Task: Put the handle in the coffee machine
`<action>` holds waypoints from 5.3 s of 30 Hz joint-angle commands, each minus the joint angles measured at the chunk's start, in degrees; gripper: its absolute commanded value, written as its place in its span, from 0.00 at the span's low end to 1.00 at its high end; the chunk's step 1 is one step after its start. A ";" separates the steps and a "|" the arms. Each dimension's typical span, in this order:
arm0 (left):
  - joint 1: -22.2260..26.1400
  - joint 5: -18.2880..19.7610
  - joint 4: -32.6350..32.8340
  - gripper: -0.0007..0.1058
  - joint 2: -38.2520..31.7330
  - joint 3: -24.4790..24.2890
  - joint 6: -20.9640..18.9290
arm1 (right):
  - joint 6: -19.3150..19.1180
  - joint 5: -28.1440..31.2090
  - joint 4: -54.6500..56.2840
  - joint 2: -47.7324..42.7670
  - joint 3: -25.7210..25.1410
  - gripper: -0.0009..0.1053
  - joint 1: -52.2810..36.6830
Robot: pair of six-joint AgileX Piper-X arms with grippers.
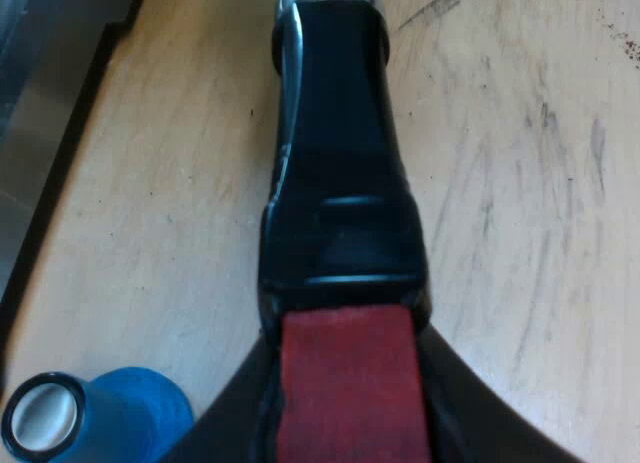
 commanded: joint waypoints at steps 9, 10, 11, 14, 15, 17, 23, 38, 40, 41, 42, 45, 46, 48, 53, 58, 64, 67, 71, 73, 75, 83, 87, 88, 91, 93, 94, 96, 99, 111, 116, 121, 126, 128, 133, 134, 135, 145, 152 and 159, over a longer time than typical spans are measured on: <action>-0.36 1.05 -0.78 0.01 0.14 -0.17 0.27 | -0.99 1.15 -0.58 -0.89 -0.46 0.86 0.07; -0.36 1.05 -0.78 0.01 0.14 -0.17 -0.24 | -0.99 1.64 -0.58 -0.89 -0.46 0.86 0.07; -0.36 1.05 -0.78 0.01 0.14 -0.17 -0.24 | -0.99 1.64 -0.58 -0.89 -0.46 0.86 0.07; 0.38 1.05 -0.78 0.01 -0.46 -0.17 -0.67 | -0.99 1.64 -0.58 -0.89 -0.46 0.86 0.07; 0.65 1.05 -0.78 0.01 -0.63 -0.17 -0.71 | -0.99 1.64 -0.58 -0.89 -0.46 0.86 0.07; 1.51 1.05 -0.78 0.01 -1.08 -0.17 -1.82 | -1.89 1.64 -0.58 -0.89 -0.46 0.86 0.07; 3.25 1.05 -0.05 0.01 -1.07 -0.17 -1.94 | -2.80 3.04 -0.58 -1.43 -0.46 0.86 0.07; 10.57 2.57 2.87 0.01 -2.84 -3.57 -4.35 | -4.54 19.97 -1.53 -7.41 -0.46 0.86 10.14; 11.68 2.68 3.45 0.01 -2.84 -4.12 -4.35 | -4.54 21.74 -2.32 -7.39 -0.46 0.86 11.96; 12.28 2.84 3.73 0.01 -2.84 -4.35 -4.35 | -4.54 22.62 -2.91 -7.39 -0.46 0.86 13.13; 13.07 2.88 3.89 0.01 -2.84 -4.50 -4.35 | -4.54 23.19 -3.23 -7.39 -0.46 0.86 14.02; 15.46 3.75 5.27 0.01 -2.84 -4.97 -4.12 | -4.54 26.88 -5.11 -7.39 -0.46 0.86 16.91; 16.57 4.24 5.72 0.01 -2.84 -4.95 -4.12 | -4.54 28.24 -5.72 -7.39 -0.46 0.86 17.85; 18.24 4.56 6.49 0.01 -2.84 -4.95 -3.96 | -4.54 31.28 -6.82 -7.39 -0.46 0.86 19.45; 22.34 5.67 8.27 0.01 -2.84 -4.95 -1.73 | -4.44 36.83 -9.18 -7.39 -0.46 0.86 22.74; 26.92 8.49 9.34 0.01 -2.84 -4.95 2.66 | -3.52 38.82 -12.76 -7.15 -0.46 0.86 23.50; 30.01 12.79 9.34 0.01 -2.84 -4.95 5.45 | -3.82 41.12 -18.29 -5.60 -0.46 0.86 23.50; 31.11 12.93 9.34 0.01 -2.84 -4.95 6.78 | -3.98 41.11 -19.94 -4.83 -0.46 0.86 23.50; 34.46 14.99 9.34 0.01 -2.84 -4.95 9.77 | -4.11 41.11 -22.17 -3.27 -0.46 0.86 23.50; 37.47 16.34 9.34 0.01 -2.67 -4.95 11.55 | -4.53 41.11 -22.70 -2.64 -0.46 0.86 23.50; 40.11 17.79 9.34 0.01 -2.06 -4.95 13.04 | -5.15 42.83 -22.99 -1.23 -0.46 0.86 23.50; 48.34 21.26 9.38 0.01 4.54 -4.95 19.69 | -6.18 51.85 -25.02 1.46 -0.46 0.86 26.10; 48.69 21.17 9.38 0.01 7.70 -5.07 22.80 | -6.21 54.53 -27.31 3.98 -0.46 0.86 27.40; 48.69 21.45 9.38 0.01 8.46 -5.19 23.04 | -6.21 55.58 -28.57 5.09 -0.46 0.86 27.38; 48.69 22.22 9.38 0.01 10.25 -5.93 24.62 | -6.21 57.03 -31.12 7.23 -0.46 0.86 27.38; 48.69 22.21 9.38 0.01 11.31 -6.55 25.72 | -6.21 58.68 -33.12 8.41 -0.46 0.86 27.38; 48.69 22.21 9.48 0.01 12.12 -7.04 26.00 | -6.21 59.25 -34.45 9.28 -0.46 0.86 27.38; 48.69 22.21 9.47 0.01 13.20 -7.68 26.33 | -6.21 60.12 -36.05 10.31 -0.46 0.86 27.38; 48.69 22.21 10.56 0.01 15.97 -9.31 27.90 | -6.21 61.49 -38.80 12.03 -0.46 0.86 27.38; 48.69 22.21 18.48 0.01 26.68 -15.07 40.81 | -6.21 61.68 -46.18 17.29 -0.46 0.86 27.38; 48.69 23.32 18.59 0.01 29.35 -17.04 43.11 | -9.10 66.64 -49.86 19.32 -0.46 0.86 27.38; 48.69 24.16 18.54 0.01 30.81 -17.97 43.53 | -11.26 69.98 -54.45 20.92 -0.46 0.86 27.38; 48.61 26.18 18.54 0.01 34.03 -20.43 43.71 | -12.69 70.65 -56.16 22.04 -0.46 0.86 27.38; 48.61 26.20 18.54 0.01 35.06 -21.16 43.71 | -15.63 70.67 -56.35 22.04 -0.46 0.86 27.38; 48.47 26.36 18.54 0.01 37.52 -22.35 45.01 | -21.39 70.67 -61.65 22.04 -0.46 0.86 27.28; 48.47 26.29 18.54 0.01 37.67 -22.34 45.56 | -21.47 70.67 -62.21 22.04 -0.46 0.86 27.28; 48.47 26.21 18.67 0.01 37.75 -22.34 46.07 | -21.57 70.67 -62.99 22.04 -0.46 0.86 27.13; 48.29 26.49 19.00 0.01 37.73 -22.45 48.25 | -21.55 70.36 -64.99 22.04 -0.46 0.86 25.03; 48.30 27.91 19.00 0.01 37.73 -23.69 48.67 | -21.63 70.24 -64.99 22.04 -0.46 0.86 24.43; 45.04 27.78 19.13 0.02 38.11 -25.13 48.40 | -21.63 70.24 -64.99 22.04 -0.46 0.86 24.43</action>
